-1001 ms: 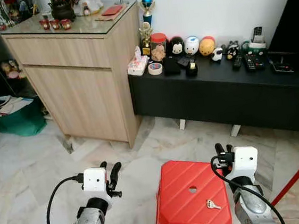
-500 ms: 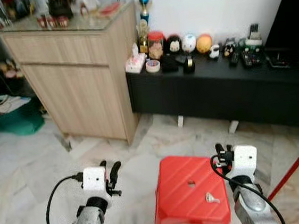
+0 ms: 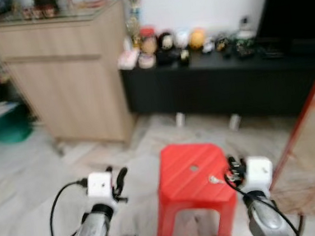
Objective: Hang keys on a hook
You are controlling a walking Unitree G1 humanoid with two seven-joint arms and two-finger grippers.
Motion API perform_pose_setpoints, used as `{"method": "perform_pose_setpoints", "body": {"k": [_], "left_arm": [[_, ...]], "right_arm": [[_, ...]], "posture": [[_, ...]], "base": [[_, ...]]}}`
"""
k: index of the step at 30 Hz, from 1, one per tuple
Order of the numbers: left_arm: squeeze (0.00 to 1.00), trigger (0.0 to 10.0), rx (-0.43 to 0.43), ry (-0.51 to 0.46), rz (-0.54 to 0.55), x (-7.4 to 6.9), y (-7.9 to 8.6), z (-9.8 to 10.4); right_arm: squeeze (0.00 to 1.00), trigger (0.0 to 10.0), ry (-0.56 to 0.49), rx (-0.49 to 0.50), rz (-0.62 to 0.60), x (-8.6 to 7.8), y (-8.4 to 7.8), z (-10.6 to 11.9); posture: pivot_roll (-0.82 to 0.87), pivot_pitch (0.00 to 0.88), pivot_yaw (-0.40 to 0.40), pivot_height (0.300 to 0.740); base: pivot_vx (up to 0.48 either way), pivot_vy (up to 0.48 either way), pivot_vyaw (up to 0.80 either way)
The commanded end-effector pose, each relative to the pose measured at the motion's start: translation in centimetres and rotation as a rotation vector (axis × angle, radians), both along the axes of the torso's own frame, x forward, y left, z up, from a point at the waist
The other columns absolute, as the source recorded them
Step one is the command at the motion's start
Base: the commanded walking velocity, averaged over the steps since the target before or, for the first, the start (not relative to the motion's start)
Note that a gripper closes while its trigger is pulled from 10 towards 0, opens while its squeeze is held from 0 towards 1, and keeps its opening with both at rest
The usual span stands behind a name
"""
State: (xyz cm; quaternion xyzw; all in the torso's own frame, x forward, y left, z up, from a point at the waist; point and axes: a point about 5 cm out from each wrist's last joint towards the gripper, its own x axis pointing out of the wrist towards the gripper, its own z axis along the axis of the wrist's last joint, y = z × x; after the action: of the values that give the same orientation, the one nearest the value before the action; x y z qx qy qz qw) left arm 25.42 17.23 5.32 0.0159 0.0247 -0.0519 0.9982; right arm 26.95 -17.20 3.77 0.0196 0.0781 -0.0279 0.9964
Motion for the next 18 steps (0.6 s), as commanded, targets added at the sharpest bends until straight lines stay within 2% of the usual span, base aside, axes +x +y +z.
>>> {"method": "perform_pose_setpoints", "body": {"k": [1, 8, 14, 18], "left_arm": [[0.00, 10.0, -0.005, 0.022, -0.002, -0.11, 0.15, -0.36], [0.00, 10.0, -0.012, 0.023, -0.009, -0.03, -0.12, -0.38], [0.00, 10.0, -0.019, 0.024, -0.012, 0.07, -0.14, -0.35], [0.00, 10.0, -0.024, 0.024, -0.014, 0.10, -0.11, -0.29]], "right_arm": [[0.00, 10.0, 0.022, 0.015, 0.007, -0.56, 0.40, -0.58], [0.00, 10.0, 0.021, -0.011, 0.025, -0.53, 0.46, -0.58], [0.00, 10.0, 0.011, -0.006, 0.028, -0.40, 0.55, -0.46], [0.00, 10.0, 0.018, 0.016, 0.020, -0.41, 0.57, -0.57]], "posture": [[-0.02, 0.000, -0.014, 0.617], [-0.02, 0.000, -0.013, 0.617], [-0.02, 0.000, -0.013, 0.617], [-0.02, 0.000, -0.014, 0.617]], "base": [[0.000, 0.000, 0.00], [0.000, 0.000, 0.00], [0.000, 0.000, 0.68], [0.000, 0.000, 0.00]]}}
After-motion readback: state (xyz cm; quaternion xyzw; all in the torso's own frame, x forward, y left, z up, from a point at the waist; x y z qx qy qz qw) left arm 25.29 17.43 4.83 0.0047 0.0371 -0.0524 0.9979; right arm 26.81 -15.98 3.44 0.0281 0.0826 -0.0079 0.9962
